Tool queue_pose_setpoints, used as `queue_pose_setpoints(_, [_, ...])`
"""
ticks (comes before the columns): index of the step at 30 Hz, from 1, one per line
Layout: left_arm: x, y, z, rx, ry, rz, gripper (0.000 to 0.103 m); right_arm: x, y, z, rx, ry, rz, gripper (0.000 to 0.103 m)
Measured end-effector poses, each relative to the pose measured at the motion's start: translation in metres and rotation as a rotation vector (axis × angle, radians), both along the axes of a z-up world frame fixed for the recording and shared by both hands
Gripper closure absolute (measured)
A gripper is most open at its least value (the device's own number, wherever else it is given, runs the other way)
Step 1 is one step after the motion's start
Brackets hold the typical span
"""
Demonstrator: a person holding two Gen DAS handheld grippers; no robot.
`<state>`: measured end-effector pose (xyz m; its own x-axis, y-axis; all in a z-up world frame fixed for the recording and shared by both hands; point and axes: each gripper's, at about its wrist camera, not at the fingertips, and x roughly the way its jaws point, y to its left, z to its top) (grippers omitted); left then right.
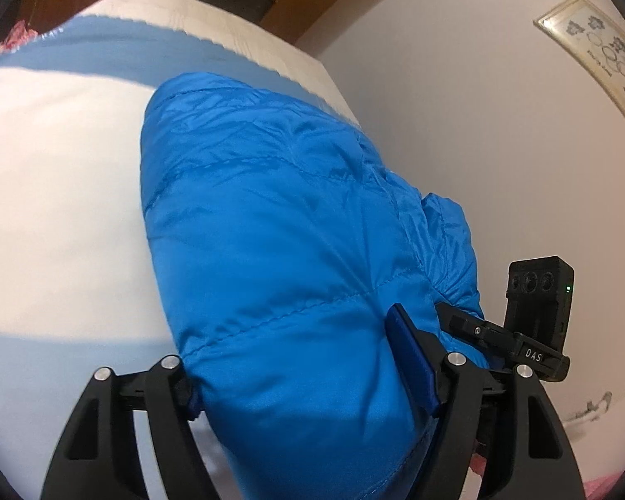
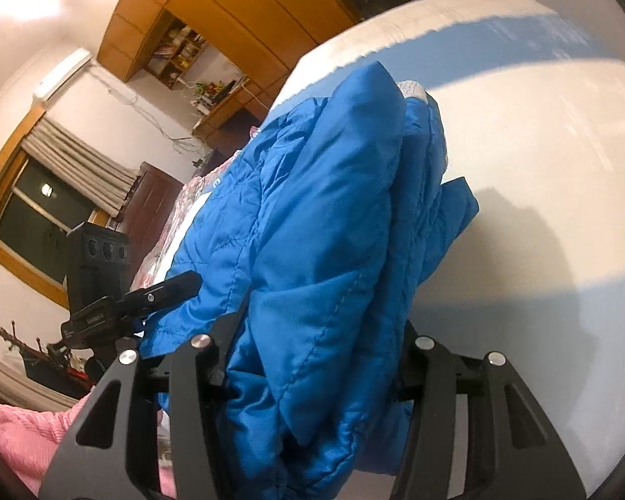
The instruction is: Fold large clothes
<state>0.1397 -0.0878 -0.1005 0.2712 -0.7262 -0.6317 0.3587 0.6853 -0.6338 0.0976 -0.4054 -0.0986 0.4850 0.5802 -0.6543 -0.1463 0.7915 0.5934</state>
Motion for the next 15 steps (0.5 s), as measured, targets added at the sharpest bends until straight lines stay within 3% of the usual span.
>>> queue_pose_setpoints(4, [0.030,0.006,-0.001,0.018,-0.025,0.044,0.029,0.048,0.005,-0.011,0.006,-0.005,0.036,0.053])
queue_pose_setpoints(9, [0.068,0.014,-0.019,0.039,-0.001,0.101,0.029,0.096,0.012,-0.036,0.006,0.020,0.068,0.053])
queue_pose_setpoints(15, [0.095,0.019,-0.061,0.087,0.065,0.122,0.029,0.134,0.029,-0.072,0.020,0.118,0.068,0.053])
